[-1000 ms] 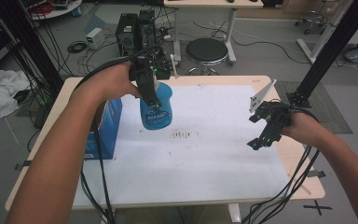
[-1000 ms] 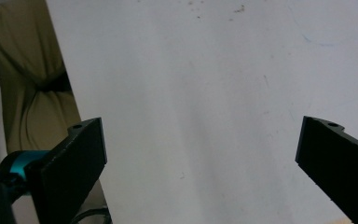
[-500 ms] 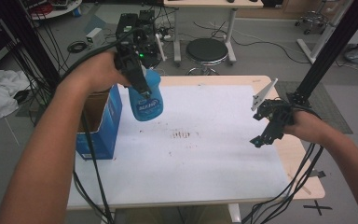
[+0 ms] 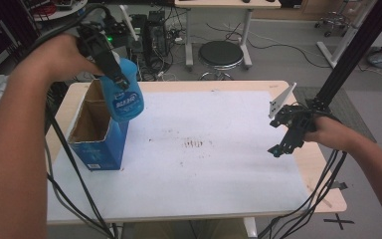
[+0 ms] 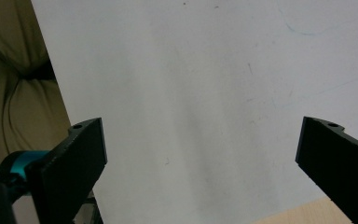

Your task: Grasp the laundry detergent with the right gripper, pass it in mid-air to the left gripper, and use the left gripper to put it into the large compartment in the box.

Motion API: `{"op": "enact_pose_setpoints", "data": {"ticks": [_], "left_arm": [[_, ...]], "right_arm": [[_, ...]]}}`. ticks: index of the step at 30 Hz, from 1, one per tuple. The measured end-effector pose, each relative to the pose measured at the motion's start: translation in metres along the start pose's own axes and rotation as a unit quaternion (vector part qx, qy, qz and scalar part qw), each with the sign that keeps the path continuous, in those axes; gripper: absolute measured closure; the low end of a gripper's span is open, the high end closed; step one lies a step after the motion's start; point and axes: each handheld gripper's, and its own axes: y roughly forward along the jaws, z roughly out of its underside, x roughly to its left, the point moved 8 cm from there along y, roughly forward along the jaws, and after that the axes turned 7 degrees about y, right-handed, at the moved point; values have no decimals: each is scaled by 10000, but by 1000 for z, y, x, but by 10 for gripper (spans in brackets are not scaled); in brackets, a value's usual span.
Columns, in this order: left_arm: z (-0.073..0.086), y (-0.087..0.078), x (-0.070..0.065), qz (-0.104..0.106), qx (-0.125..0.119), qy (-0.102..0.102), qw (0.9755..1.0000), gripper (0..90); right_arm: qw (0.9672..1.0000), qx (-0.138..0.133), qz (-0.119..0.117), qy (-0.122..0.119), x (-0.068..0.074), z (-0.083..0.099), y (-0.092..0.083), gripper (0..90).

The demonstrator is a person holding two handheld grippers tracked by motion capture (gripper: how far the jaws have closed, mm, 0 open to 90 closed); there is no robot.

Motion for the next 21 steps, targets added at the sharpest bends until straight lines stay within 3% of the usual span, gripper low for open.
{"op": "enact_pose_setpoints", "data": {"ticks": [1,10,21], "left_arm": [[7,-5,4,-26,-15,-105,9999,377],[33,-17,17,-105,18,-359,9993,377],[61,-11,32,-206,189,-578,9979,377]], "right_arm": [[10000,-7,-1,-15,0,0,0,9],[10000,-19,41,29,-2,1,-1,9],[9999,-92,80,19,-5,2,-3,9]]}}
